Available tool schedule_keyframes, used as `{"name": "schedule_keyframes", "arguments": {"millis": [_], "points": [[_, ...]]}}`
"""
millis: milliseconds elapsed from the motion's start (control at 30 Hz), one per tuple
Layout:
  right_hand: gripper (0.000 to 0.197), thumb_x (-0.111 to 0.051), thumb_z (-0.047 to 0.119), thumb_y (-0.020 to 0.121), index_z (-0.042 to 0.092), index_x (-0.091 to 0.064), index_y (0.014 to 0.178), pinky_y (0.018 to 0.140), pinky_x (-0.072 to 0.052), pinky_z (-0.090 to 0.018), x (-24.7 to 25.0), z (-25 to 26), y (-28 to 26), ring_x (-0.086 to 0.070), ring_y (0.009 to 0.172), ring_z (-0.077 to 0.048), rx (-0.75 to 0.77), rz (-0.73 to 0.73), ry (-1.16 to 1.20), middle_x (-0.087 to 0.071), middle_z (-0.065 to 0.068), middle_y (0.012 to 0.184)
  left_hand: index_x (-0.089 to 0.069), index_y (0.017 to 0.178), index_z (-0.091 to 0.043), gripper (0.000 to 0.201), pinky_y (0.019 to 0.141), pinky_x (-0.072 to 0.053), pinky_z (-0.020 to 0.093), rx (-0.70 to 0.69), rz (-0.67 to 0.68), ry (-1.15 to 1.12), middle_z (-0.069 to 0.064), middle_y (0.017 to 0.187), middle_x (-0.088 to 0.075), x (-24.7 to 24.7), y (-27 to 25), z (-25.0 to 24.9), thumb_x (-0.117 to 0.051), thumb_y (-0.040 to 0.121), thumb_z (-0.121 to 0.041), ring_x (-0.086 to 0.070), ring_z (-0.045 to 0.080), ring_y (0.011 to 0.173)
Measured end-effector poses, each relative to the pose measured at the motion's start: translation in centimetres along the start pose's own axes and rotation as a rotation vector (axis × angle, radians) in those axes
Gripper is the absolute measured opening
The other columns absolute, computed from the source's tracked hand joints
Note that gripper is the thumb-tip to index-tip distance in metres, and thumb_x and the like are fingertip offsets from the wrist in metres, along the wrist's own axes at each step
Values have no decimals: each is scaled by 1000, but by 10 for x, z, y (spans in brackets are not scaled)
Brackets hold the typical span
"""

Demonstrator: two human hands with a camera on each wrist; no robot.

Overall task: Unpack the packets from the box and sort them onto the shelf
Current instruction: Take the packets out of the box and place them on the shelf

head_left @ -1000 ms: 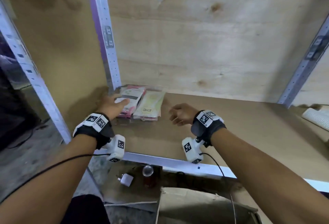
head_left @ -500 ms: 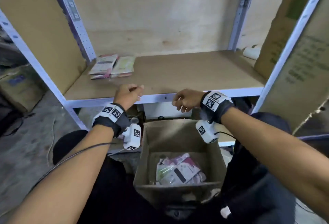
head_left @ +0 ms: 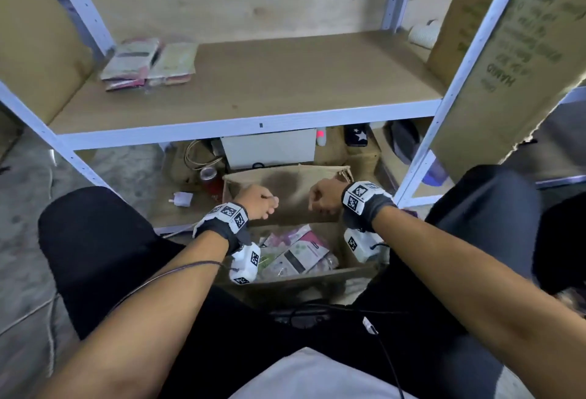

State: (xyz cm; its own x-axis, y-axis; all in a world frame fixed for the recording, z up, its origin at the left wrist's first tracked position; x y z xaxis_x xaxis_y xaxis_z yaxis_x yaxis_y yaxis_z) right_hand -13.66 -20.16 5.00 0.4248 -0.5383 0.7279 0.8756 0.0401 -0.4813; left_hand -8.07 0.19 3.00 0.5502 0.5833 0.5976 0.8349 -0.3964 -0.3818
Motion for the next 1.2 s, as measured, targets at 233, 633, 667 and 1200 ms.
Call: {"name": "schedule_keyframes", "arguments": {"millis": [233,633,667,1200], "points": [[18,-55,6,92,11,-72,93,75,-59,-32,-37,-28,53,-69,75,-21,-55,150,47,-75,-13,93,-73,101,0,25,65,-57,27,153,202,202,12,94,-75,-39,37,31,-52,99,-14,-71,20,70],[19,-56,18,89,13,-69,102,80,-59,-36,-104,-48,135,-71,88,-29,-54,276,-176,-74,-11,102,-70,107,7,28,87,-59,41,355,245,127,21,102,-75,-74,96,90,-50,99,-11,-73,32,86],[20,-59,17,89,15,-68,106,85,-56,-34,-111,-50,139,-68,97,-30,-32,269,-207,-71,-10,110,-71,106,7,27,89,-59,43,356,266,135,23,105,-74,-74,97,94,-51,98,-10,-72,35,93],[62,-64,17,87,25,-40,144,96,-44,-49,-178,-76,155,-48,125,-40,50,235,-434,-46,-12,138,-63,128,1,35,104,-47,39,436,273,250,18,134,-61,-69,103,107,-50,101,-18,-58,32,123]]}}
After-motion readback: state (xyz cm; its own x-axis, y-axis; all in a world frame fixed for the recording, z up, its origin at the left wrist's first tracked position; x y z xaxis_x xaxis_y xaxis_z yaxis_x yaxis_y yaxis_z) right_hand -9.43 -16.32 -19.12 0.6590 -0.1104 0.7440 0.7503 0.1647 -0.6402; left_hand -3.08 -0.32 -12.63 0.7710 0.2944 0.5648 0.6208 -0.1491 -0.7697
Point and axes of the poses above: each hand's wrist, its own y-axis towards the middle knuckle, its own x-axis out of the back of the hand, z = x × y, the point moved 1 cm from there along y, towards the middle knuckle
